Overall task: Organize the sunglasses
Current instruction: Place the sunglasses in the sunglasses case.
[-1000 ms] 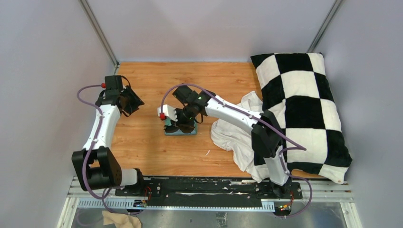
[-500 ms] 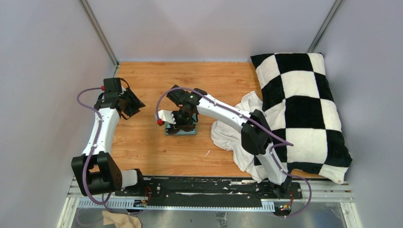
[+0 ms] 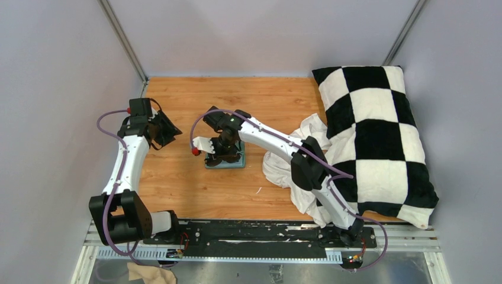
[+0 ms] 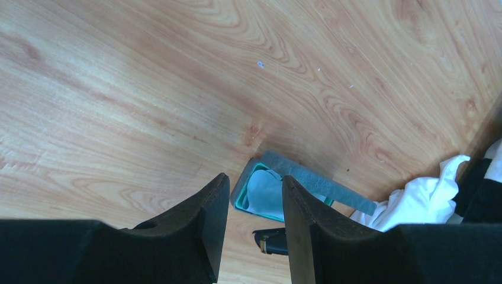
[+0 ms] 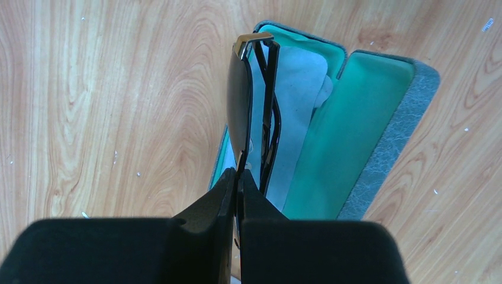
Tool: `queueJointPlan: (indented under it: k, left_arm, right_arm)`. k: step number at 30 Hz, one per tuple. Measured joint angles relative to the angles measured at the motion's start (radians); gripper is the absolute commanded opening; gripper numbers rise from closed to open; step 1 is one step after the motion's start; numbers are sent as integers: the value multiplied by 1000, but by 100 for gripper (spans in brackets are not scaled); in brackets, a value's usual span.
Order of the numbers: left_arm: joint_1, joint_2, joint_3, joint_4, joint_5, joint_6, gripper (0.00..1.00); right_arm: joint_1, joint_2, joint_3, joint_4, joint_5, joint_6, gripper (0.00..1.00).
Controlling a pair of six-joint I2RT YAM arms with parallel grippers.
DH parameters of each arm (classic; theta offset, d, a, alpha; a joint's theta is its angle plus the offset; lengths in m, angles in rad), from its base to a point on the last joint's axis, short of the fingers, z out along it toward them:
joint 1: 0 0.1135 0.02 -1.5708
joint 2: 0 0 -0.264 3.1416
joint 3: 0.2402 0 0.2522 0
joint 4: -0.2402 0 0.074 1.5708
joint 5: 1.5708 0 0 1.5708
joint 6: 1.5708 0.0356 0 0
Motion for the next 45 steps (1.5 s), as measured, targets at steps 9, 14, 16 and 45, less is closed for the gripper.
queueJointPlan:
  k: [9, 14, 16, 45]
  left_arm:
    - [0, 0, -1, 0, 3, 12, 44]
    - [0, 0, -2, 0, 3, 15, 44]
    - [1, 0, -3, 0, 3, 16, 44]
    - [13, 0, -32, 0, 3, 37, 44]
  right_arm:
    - [0, 36, 66, -38, 33, 60, 0]
    - [0, 50, 75, -54, 39, 90, 0]
    - [0, 60, 91, -62, 41, 100, 0]
    - [0, 124, 184, -109, 84, 202, 0]
